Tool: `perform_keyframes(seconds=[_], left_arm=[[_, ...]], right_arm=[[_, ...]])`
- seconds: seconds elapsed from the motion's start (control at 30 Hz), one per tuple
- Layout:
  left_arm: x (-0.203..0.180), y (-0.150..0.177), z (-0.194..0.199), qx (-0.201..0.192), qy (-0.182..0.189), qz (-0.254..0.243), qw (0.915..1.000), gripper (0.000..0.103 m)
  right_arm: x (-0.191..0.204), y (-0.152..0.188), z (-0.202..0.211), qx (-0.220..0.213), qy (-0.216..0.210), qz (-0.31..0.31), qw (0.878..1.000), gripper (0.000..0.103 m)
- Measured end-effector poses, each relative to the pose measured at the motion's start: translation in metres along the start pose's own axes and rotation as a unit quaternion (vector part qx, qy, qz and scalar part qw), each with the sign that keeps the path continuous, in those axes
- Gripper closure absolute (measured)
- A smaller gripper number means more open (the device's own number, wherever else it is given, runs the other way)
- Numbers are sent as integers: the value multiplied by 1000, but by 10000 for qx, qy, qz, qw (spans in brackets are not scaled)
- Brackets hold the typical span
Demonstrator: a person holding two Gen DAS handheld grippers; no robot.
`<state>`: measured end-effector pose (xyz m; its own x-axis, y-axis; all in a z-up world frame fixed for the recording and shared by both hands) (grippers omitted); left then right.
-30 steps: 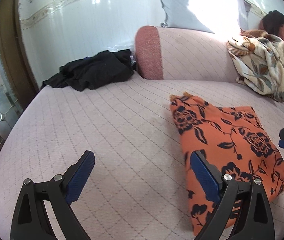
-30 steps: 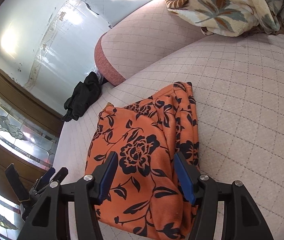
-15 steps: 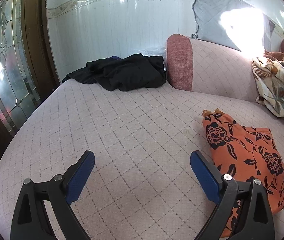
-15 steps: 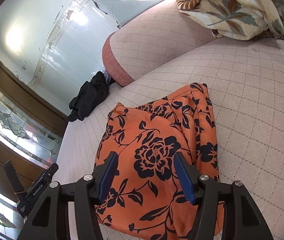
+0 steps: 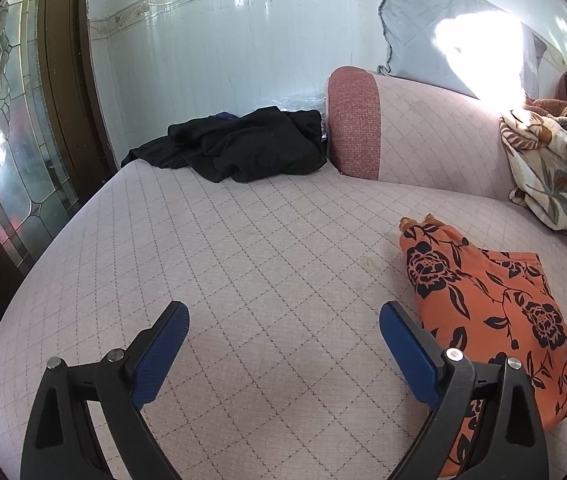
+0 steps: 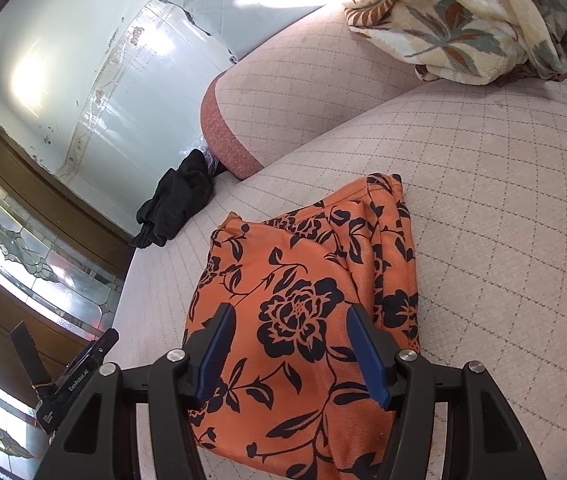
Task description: Fold small clothes
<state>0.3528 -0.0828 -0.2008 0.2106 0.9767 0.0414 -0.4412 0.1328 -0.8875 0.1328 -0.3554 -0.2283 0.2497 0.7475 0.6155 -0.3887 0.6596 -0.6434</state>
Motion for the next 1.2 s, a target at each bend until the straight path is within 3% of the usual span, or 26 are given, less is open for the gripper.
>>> perform_keyframes(seconds=[1.2], left_arm=[[-10, 4, -6, 69, 15, -92, 9999, 7]], right_arm=[[-5, -3, -2, -2, -8, 4, 10000, 41]])
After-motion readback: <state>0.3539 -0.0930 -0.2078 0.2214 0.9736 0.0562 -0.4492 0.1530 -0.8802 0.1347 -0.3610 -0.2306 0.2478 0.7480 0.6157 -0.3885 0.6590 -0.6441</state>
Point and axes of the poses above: each gripper's, at about its wrist camera, not at the fingertips, and z roughly against the way its jaws point, x to its left, y to its underside, the point moved 10 cm from there along -z, roughly the way its jaws point, and after that the axes turned 14 degrees about -x, right-handed, at the moved point
